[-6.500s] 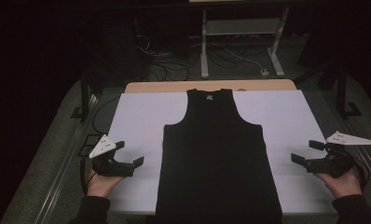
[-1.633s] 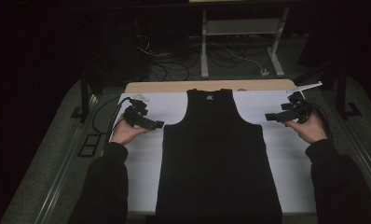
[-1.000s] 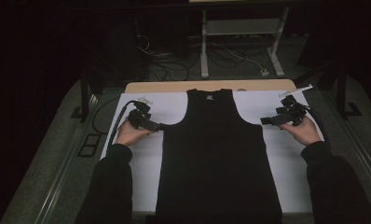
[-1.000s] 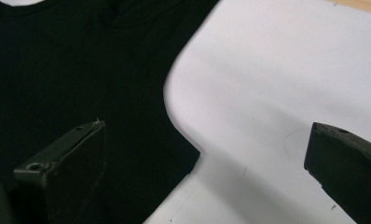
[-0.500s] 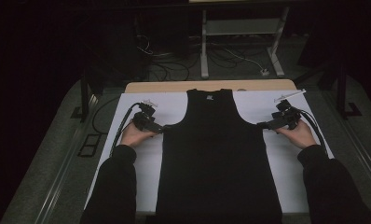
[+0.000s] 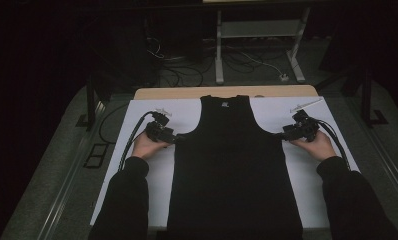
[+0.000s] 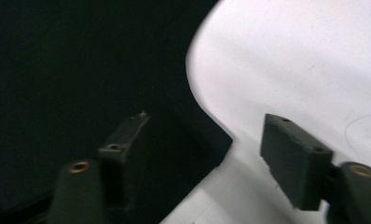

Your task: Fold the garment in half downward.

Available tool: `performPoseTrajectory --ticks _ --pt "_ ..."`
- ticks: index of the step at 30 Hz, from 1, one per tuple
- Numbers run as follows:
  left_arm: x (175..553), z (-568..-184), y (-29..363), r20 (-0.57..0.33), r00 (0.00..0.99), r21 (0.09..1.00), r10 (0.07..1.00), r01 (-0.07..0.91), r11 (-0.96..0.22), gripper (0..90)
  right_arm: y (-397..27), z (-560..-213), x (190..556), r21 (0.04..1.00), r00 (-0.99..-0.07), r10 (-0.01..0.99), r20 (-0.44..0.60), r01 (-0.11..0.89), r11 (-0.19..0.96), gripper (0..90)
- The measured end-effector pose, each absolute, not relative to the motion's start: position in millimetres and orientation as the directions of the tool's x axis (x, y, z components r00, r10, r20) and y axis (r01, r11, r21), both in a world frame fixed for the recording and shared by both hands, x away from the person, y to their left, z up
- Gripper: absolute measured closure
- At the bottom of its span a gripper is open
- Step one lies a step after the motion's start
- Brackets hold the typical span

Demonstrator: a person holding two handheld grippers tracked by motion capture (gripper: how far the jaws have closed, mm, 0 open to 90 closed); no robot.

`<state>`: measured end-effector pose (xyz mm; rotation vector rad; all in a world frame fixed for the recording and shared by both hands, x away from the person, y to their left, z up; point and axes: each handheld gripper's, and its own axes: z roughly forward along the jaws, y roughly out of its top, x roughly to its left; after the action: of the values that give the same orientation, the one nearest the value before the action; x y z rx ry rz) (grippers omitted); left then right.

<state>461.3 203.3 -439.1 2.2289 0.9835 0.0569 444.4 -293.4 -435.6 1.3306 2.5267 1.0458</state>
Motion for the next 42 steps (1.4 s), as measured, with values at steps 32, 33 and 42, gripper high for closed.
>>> performPoseTrajectory --ticks 32,33,42 --pt "448 -440 201 -0.221 0.652 0.675 0.725 0.639 -0.369 86.0 -289 -442 438 0.584 -0.543 0.805 0.238 0.743 0.328 83.8" --pt "448 -439 202 -0.236 0.648 0.676 0.724 0.645 -0.357 86.0 -291 -441 437 0.588 -0.536 0.805 0.253 0.746 0.312 83.8" --pt "441 -430 209 -0.31 0.644 0.694 0.699 0.656 -0.297 86.1 -303 -434 423 0.63 -0.508 0.792 0.339 0.748 0.21 83.9"
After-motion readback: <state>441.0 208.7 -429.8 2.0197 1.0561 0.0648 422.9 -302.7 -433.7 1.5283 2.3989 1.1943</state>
